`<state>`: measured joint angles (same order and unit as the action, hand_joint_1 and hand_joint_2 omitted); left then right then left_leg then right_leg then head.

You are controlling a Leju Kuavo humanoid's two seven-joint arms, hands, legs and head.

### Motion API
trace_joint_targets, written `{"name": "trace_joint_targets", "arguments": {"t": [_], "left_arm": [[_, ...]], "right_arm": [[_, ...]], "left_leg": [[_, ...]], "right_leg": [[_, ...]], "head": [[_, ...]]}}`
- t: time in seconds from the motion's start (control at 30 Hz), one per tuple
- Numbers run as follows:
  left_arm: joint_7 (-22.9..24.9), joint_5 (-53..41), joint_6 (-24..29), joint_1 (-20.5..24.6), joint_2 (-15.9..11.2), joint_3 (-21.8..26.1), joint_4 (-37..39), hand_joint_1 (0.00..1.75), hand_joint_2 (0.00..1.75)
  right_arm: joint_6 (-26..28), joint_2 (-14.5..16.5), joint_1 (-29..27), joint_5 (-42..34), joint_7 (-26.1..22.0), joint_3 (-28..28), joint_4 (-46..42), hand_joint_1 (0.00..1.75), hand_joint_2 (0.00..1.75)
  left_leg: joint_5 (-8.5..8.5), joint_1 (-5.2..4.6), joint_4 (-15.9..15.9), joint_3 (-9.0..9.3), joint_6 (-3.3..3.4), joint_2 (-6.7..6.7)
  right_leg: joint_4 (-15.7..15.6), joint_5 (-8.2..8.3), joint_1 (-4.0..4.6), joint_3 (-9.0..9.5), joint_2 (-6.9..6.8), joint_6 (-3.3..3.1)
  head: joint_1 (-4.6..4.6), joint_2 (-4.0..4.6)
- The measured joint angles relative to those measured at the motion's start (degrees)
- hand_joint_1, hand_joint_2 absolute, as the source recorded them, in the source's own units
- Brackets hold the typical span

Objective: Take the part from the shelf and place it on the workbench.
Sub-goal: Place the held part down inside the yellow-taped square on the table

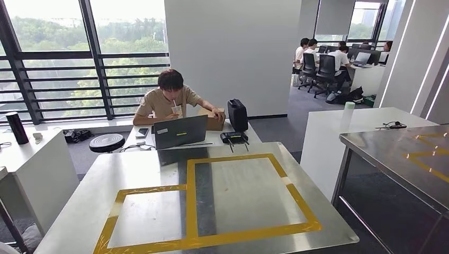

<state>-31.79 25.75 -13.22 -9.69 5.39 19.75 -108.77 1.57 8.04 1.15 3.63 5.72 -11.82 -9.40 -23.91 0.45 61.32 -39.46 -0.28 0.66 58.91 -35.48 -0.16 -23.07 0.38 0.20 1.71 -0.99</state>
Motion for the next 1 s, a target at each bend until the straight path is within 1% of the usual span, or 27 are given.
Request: {"name": "trace_joint_targets", "arguments": {"t": [0.03,0.07,0.1,0.13,0.17,0.2,0.23,0.27,0.3,0.33,0.37,0.4,0.43,0.47,0.5,0.57,0.6,0.63,0.67,0.7,0.73,0.77,0.8,0.87,0.9,0.93,1.0], "left_arm": [[-0.03,0.0,0.0,0.08,0.01,-0.01,-0.07,1.75,1.75],[-0.05,-0.01,0.0,0.2,0.01,-0.02,-0.13,1.75,1.75],[-0.05,-0.03,0.0,0.29,0.02,-0.03,-0.17,1.75,1.75],[0.0,-0.05,0.0,0.36,0.03,-0.05,-0.19,1.75,1.75],[0.03,-0.09,0.0,0.44,0.04,-0.07,-0.19,1.75,1.75],[0.05,-0.14,0.0,0.53,0.05,-0.09,-0.19,1.75,1.75],[0.08,-0.19,0.0,0.62,0.05,-0.11,-0.19,1.75,1.75],[0.1,-0.29,0.01,0.68,0.05,-0.14,-0.19,1.75,1.75],[0.15,-0.4,0.03,0.74,0.05,-0.2,-0.18,1.75,1.75],[0.24,-0.52,0.07,0.78,0.05,-0.31,-0.15,1.75,1.75],[0.41,-0.69,0.11,0.89,0.05,-0.44,-0.01,1.75,1.75],[0.78,-0.88,0.18,1.06,0.02,-0.65,0.23,1.75,1.75],[1.31,-1.2,0.33,1.28,-0.09,-0.87,0.53,1.75,1.75],[1.96,-1.62,0.49,1.54,-0.27,-1.11,0.94,1.75,1.75],[2.59,-2.06,0.66,1.81,-0.59,-1.36,1.39,1.75,1.75],[3.37,-2.77,0.95,2.39,-1.39,-1.63,2.42,1.75,1.75],[3.52,-2.92,1.05,2.73,-1.78,-1.69,2.94,1.75,1.75],[3.61,-3.02,1.14,3.02,-2.08,-1.73,3.38,1.75,1.75],[3.64,-3.02,1.17,3.23,-2.29,-1.76,3.75,1.75,1.75],[3.67,-3.02,1.19,3.36,-2.48,-1.79,4.05,1.75,1.75],[3.72,-3.12,1.24,3.43,-2.62,-1.8,4.32,1.75,1.75],[3.88,-3.69,1.49,3.53,-2.79,-1.84,4.59,1.75,1.75],[4.16,-4.94,2.05,3.75,-3.06,-1.95,4.97,1.75,1.75],[4.86,-10.23,4.22,4.92,-4.21,-2.45,6.67,1.75,1.75],[5.12,-13.92,5.71,6.07,-5.07,-2.88,8.26,1.75,1.75],[5.23,-18.18,7.45,7.74,-6.03,-3.42,10.44,1.75,1.75],[4.98,-28.45,12.15,12.62,-8.24,-4.81,16.75,1.75,1.75]], "right_arm": [[-0.02,0.0,0.07,0.0,-0.01,-0.01,-0.01,0.0,0.0],[-0.09,0.0,0.18,0.0,-0.03,-0.02,-0.01,0.0,0.0],[-0.17,0.0,0.29,0.0,-0.02,-0.02,-0.02,0.0,0.0],[-0.27,0.01,0.32,0.0,-0.02,-0.01,-0.02,0.0,0.0],[-0.36,0.02,0.31,0.0,-0.02,-0.01,-0.02,0.0,0.0],[-0.39,0.03,0.22,0.0,0.01,-0.01,-0.02,0.0,0.0],[-0.41,0.04,0.12,0.0,0.01,-0.01,-0.02,0.0,0.0],[-0.42,0.05,0.01,0.01,0.01,-0.02,-0.02,0.0,0.0],[-0.42,0.05,-0.08,0.02,0.01,-0.02,-0.02,0.0,0.0],[-0.42,0.06,-0.18,0.07,0.01,-0.03,-0.02,0.0,0.0],[-0.42,0.02,-0.36,0.11,0.01,-0.03,0.01,0.0,0.0],[-0.44,-0.01,-0.5,0.21,0.02,-0.03,0.03,0.0,0.0],[-0.45,-0.03,-0.65,0.31,0.02,-0.03,0.04,0.0,0.0],[-0.47,-0.06,-0.69,0.4,0.0,-0.04,0.05,0.0,0.0],[-0.48,-0.04,-0.51,0.49,-0.05,-0.04,0.04,0.0,0.0],[-0.49,-0.03,0.03,0.54,-0.21,-0.04,0.02,0.0,0.0],[-0.5,-0.05,0.32,0.56,-0.28,-0.04,0.02,0.0,0.0],[-0.43,-0.07,0.51,0.57,-0.32,-0.04,0.01,0.0,0.0],[-0.36,-0.09,0.62,0.58,-0.32,-0.05,0.01,0.0,0.0],[-0.29,-0.1,0.69,0.59,-0.29,-0.05,0.0,0.0,0.0],[-0.23,-0.07,0.66,0.6,-0.25,-0.06,0.0,0.0,0.0],[-0.25,-0.04,0.57,0.6,-0.22,-0.07,0.0,0.0,0.0],[-0.26,0.01,0.49,0.64,-0.23,-0.07,0.0,0.0,0.0],[-0.27,0.06,0.45,0.99,-0.36,-0.07,0.0,0.0,0.0],[-0.27,0.06,0.52,1.3,-0.4,-0.07,0.0,0.0,0.0],[-0.27,0.04,0.64,1.69,-0.35,-0.05,0.0,0.0,0.0],[-0.27,0.02,0.85,2.47,-0.03,0.08,0.0,0.0,0.0]], "left_leg": [[-0.4,0.07,-0.33,0.73,0.51,-0.24],[-0.92,0.11,-0.71,1.69,0.94,-0.34],[-1.53,0.12,-1.13,2.84,1.27,-0.45],[-2.33,0.09,-1.58,4.07,1.53,-0.49],[-3.22,0.03,-1.96,5.42,1.68,-0.56],[-4.2,-0.05,-2.32,6.92,1.79,-0.7],[-5.21,-0.15,-2.63,8.5,1.85,-0.87],[-6.3,-0.3,-2.91,10.18,1.89,-1.05],[-7.4,-0.49,-3.14,11.86,1.94,-1.17],[-8.54,-0.64,-3.34,13.31,1.98,-1.22],[-9.62,-0.8,-3.34,14.61,1.97,-1.28],[-10.73,-0.9,-3.34,15.64,1.75,-1.5],[-11.75,-0.85,-3.45,16.51,1.47,-1.74],[-12.22,-0.78,-3.19,17.34,1.06,-2.01],[-12.19,-0.62,-2.59,17.69,0.58,-2.25],[-10.56,-0.35,1.33,16.46,-0.09,-2.05],[-10.13,-0.27,4.28,14.73,-0.38,-1.8],[-10.74,-0.2,7.33,12.68,-0.62,-1.53],[-12.47,-0.16,9.89,10.61,-0.86,-1.33],[-14.89,-0.07,11.65,8.77,-1.1,-1.24],[-17.02,0.01,12.37,7.39,-1.28,-1.19],[-17.87,0.07,11.91,6.57,-1.41,-1.14],[-16.77,0.11,10.16,6.34,-1.53,-1.11],[-10.45,0.21,3.87,6.9,-1.6,-1.06],[-8.49,0.18,1.27,7.15,-1.46,-1.01],[-7.24,0.14,-0.36,7.35,-1.16,-0.99],[-6.73,0.12,-0.9,7.32,-0.35,-0.97]], "right_leg": [[1.74,1.23,-0.03,-0.59,-0.09,0.3],[4.69,2.79,-0.05,-2.3,-0.1,0.51],[8.48,3.88,-0.12,-4.84,-0.11,0.62],[12.25,3.97,-0.14,-7.83,-0.12,0.68],[15.03,2.56,-0.13,-10.72,-0.12,0.76],[16.54,-0.05,-0.11,-13.32,-0.12,0.82],[16.67,-2.99,-0.09,-15.34,-0.12,0.86],[15.54,-5.17,-0.08,-16.87,-0.12,0.8],[13.43,-5.53,-0.01,-17.95,-0.1,0.51],[10.42,-3.05,0.12,-18.68,-0.08,-0.03],[6.99,1.97,0.4,-19.24,-0.02,-0.66],[4.16,7.41,0.78,-19.36,0.17,-1.19],[2.23,12.06,1.17,-19.17,0.37,-1.51],[1.25,14.54,1.48,-18.75,0.56,-1.69],[0.98,14.92,1.66,-17.99,0.69,-1.84],[0.32,14.27,1.57,-16.53,0.64,-2.52],[0.02,13.88,1.47,-15.85,0.62,-2.89],[-0.19,13.43,1.33,-15.25,0.62,-3.18],[-0.27,12.91,1.25,-14.71,0.64,-3.35],[-0.29,12.37,1.17,-14.15,0.66,-3.39],[-0.28,11.83,1.11,-13.58,0.69,-3.33],[-0.23,11.31,1.03,-12.98,0.72,-3.22],[-0.14,10.82,0.91,-12.4,0.75,-3.06],[0.23,9.96,0.66,-11.48,0.78,-2.54],[0.47,9.62,0.64,-11.31,0.8,-2.21],[0.65,9.32,0.67,-11.38,0.76,-1.82],[0.83,8.85,0.85,-11.7,0.56,-1.29]], "head": [[-0.04,-0.02],[-0.09,-0.03],[-0.15,-0.04],[-0.2,-0.04],[-0.21,-0.04],[-0.22,-0.04],[-0.21,-0.03],[-0.22,-0.03],[-0.21,-0.03],[-0.2,-0.03],[-0.17,-0.03],[-0.15,-0.03],[-0.12,-0.03],[-0.09,-0.03],[-0.14,-0.03],[-0.19,-0.03],[-0.24,-0.03],[-0.22,-0.03],[-0.22,-0.03],[-0.22,-0.03],[-0.21,-0.03],[-0.21,-0.03],[-0.21,-0.03],[-0.2,-0.03],[-0.16,-0.03],[-0.14,-0.03],[-0.11,-0.03]]}}
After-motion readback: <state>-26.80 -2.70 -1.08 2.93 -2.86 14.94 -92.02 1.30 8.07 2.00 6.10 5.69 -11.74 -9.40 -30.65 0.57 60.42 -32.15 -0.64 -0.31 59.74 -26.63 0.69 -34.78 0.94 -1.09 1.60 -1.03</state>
